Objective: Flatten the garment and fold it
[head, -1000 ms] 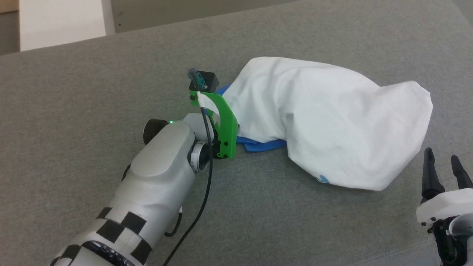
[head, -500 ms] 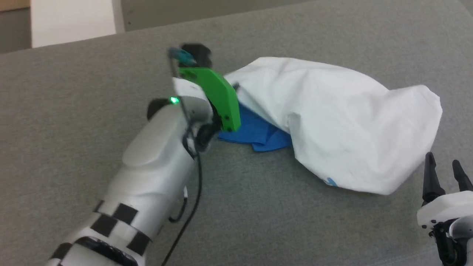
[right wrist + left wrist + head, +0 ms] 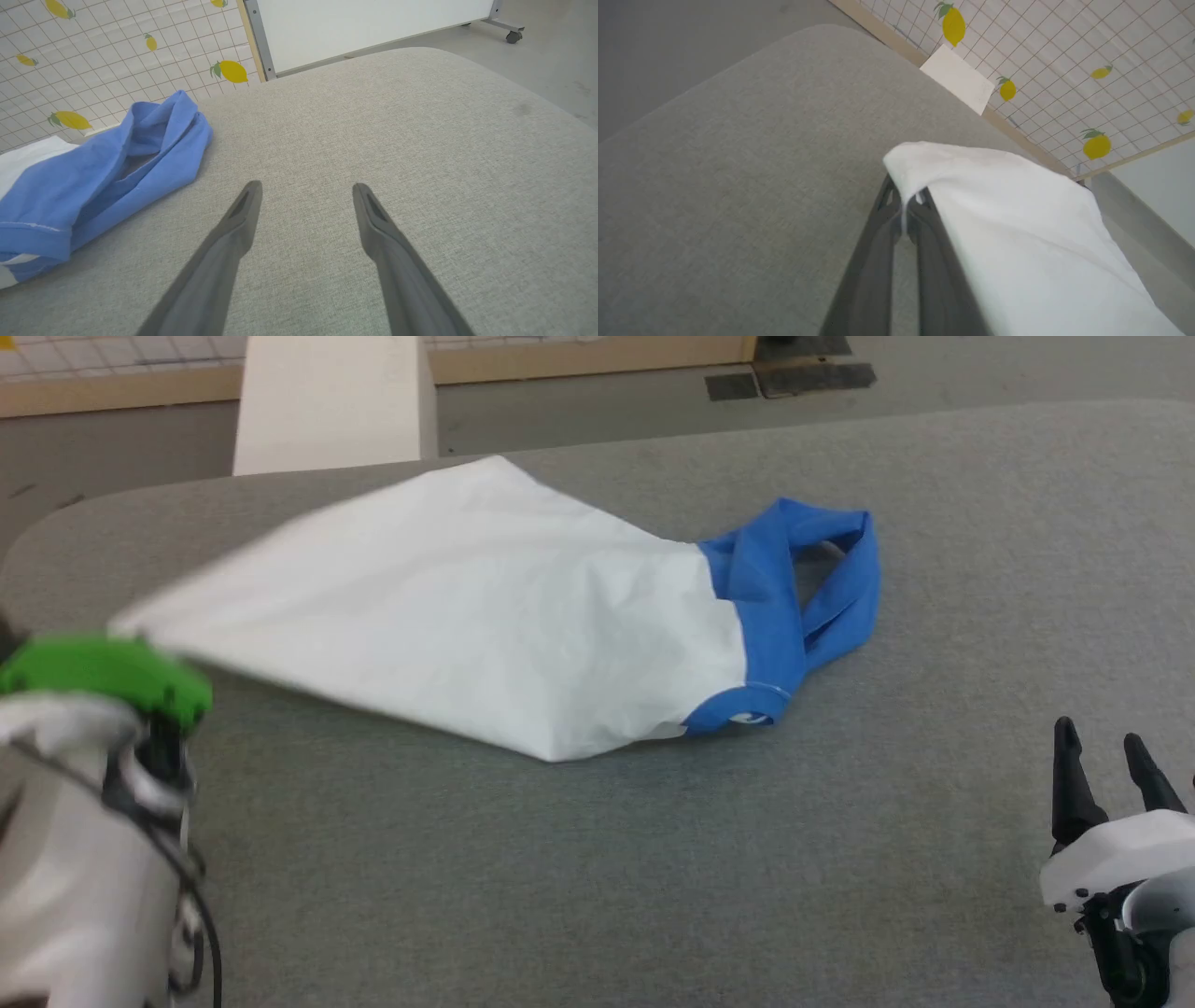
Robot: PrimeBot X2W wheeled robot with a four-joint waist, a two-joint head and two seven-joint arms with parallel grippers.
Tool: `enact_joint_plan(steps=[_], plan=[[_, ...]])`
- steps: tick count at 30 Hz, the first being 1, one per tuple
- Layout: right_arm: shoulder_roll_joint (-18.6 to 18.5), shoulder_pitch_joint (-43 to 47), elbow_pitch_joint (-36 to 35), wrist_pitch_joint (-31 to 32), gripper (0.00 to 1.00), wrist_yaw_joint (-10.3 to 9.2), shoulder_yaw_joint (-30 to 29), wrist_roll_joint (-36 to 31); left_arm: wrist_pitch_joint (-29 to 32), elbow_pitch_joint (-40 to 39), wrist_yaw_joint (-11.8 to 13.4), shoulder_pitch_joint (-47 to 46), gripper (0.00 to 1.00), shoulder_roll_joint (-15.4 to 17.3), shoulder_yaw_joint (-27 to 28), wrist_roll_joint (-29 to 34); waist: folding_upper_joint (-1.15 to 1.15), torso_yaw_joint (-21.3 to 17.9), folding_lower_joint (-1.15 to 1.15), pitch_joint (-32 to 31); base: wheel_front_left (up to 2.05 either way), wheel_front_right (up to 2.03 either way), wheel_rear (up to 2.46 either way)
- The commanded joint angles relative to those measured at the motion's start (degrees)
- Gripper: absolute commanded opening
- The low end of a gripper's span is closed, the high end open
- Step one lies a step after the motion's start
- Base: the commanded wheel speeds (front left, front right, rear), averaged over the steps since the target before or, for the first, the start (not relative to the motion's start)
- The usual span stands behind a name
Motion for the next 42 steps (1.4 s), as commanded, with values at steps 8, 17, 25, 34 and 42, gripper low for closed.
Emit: enact_joint_plan(steps=[8,17,25,34,42], plan=[[0.0,1.2,-0.6,1.2,1.0,-0.09,1.8,-0.3,-4.6,-6.4,-4.7,10.4,1.0,-2.2,1.9,-3.2,0.0,4.5,0.0,-2.4,0.0,0.0,0.0],[0.0,-1.4,-1.4,5.0,1.0,-0.09,5.9,-0.1,-15.8,-26.9,-8.7,23.9,1.0,-2.6,2.6,17.9,0.0,5.5,0.0,-3.8,0.0,0.0,0.0],[-0.2,-16.8,4.5,20.1,1.0,-0.09,9.8,-3.3,-15.8,-37.4,-11.5,32.0,1.0,-12.4,9.2,27.6,0.0,7.9,0.0,0.7,0.0,0.0,0.0],[-3.6,-31.0,15.8,29.9,1.0,-0.09,12.8,-9.3,-15.8,-36.8,-17.1,28.1,1.0,-16.5,10.8,31.3,0.0,13.0,0.0,8.1,0.0,0.0,0.0],[-3.7,-34.0,22.5,29.0,1.0,-0.09,15.8,-9.3,-15.8,-34.3,-20.3,25.5,1.0,-18.7,12.5,33.3,0.0,15.1,0.0,10.9,0.0,0.0,0.0]])
